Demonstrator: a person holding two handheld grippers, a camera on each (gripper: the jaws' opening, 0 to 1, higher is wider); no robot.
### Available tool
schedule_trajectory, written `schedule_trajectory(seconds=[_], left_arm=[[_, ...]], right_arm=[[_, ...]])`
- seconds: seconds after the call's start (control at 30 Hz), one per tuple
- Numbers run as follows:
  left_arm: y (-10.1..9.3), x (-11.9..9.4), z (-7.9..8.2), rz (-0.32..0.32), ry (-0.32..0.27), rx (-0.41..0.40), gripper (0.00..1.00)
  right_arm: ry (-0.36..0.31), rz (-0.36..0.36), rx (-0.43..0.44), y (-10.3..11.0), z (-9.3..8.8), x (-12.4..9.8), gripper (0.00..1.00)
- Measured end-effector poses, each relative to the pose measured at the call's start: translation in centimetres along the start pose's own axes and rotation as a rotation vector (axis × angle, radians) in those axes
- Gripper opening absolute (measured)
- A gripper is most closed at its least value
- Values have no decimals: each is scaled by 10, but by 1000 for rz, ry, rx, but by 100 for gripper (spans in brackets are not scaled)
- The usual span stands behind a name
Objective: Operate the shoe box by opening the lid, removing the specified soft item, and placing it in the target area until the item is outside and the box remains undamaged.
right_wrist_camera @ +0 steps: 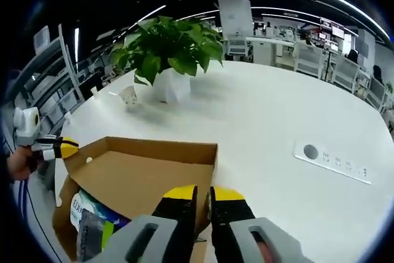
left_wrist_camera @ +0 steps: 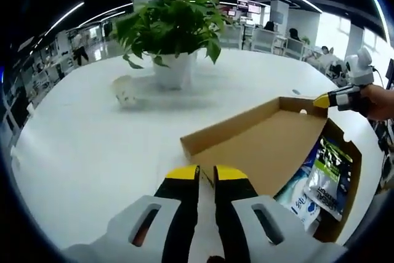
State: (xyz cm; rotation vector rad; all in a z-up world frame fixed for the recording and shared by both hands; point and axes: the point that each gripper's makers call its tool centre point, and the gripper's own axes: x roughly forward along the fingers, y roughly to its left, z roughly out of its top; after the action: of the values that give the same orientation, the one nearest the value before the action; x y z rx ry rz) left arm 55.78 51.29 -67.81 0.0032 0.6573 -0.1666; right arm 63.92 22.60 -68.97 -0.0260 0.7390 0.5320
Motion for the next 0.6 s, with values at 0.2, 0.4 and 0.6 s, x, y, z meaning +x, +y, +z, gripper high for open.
schedule_trajectory(seconds=[0.2, 0.4, 0.6], left_arm=[[2, -10, -1, -16, -34, -61, 8], [-1, -19, 1, -41, -71, -105, 10], [-4, -27, 0, -43, -79, -95, 10]], right_arm=[[-24, 20, -22, 4, 3, -10, 7], [-40, 38, -30, 9, 1, -17, 12], [-48, 50, -40, 14, -4, -24, 18]])
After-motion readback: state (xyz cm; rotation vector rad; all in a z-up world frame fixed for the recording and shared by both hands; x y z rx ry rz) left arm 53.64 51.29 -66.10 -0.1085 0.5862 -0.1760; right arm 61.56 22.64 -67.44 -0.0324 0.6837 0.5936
